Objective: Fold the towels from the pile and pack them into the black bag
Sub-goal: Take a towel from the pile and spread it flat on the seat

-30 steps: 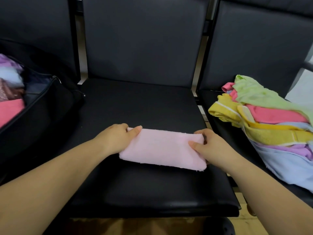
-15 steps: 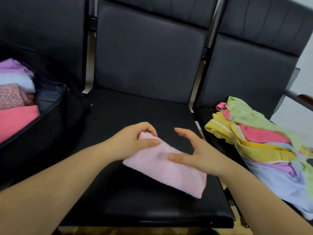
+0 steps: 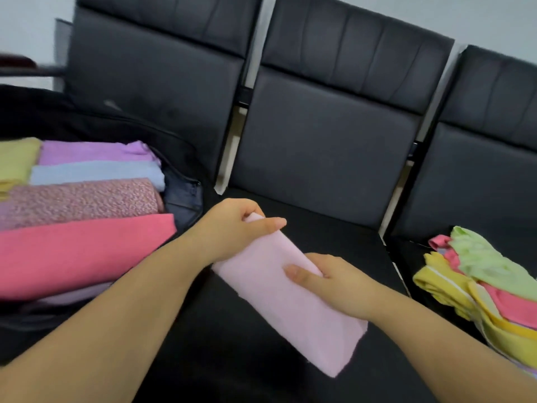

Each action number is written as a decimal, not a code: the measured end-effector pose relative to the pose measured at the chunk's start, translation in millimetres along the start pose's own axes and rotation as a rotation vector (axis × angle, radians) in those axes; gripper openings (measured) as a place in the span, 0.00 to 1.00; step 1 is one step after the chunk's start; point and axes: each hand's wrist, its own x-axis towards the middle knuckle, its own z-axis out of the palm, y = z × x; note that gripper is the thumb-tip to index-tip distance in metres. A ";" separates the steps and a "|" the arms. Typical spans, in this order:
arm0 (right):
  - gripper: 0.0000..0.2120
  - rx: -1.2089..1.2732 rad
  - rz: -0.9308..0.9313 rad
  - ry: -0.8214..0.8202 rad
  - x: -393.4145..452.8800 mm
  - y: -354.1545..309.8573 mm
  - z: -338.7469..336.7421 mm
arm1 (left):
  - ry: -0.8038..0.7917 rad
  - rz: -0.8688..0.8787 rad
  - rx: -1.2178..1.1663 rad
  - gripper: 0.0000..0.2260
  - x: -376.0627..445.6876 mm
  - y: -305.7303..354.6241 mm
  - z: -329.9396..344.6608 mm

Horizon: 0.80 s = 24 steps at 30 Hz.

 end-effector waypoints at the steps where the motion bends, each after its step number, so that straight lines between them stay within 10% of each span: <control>1: 0.28 0.021 -0.007 -0.026 3.9 -11.4 -1.7 | 0.021 -0.040 -0.016 0.17 -2.0 -3.6 -12.1; 9: 0.23 0.207 -0.073 -0.096 43.0 -107.9 11.6 | 0.092 -0.427 -0.943 0.21 -40.1 -33.4 -106.8; 14: 0.22 0.525 0.012 0.016 74.0 -162.6 34.7 | 0.230 -0.225 -1.612 0.33 -66.2 -55.4 -152.5; 21: 0.25 0.735 -0.028 -0.017 109.9 -237.4 88.9 | 0.473 -0.068 -1.408 0.31 -91.7 -81.9 -190.2; 24: 0.45 0.688 0.006 0.002 125.8 -257.8 112.5 | 0.547 -0.163 -1.262 0.18 -96.9 -95.3 -200.5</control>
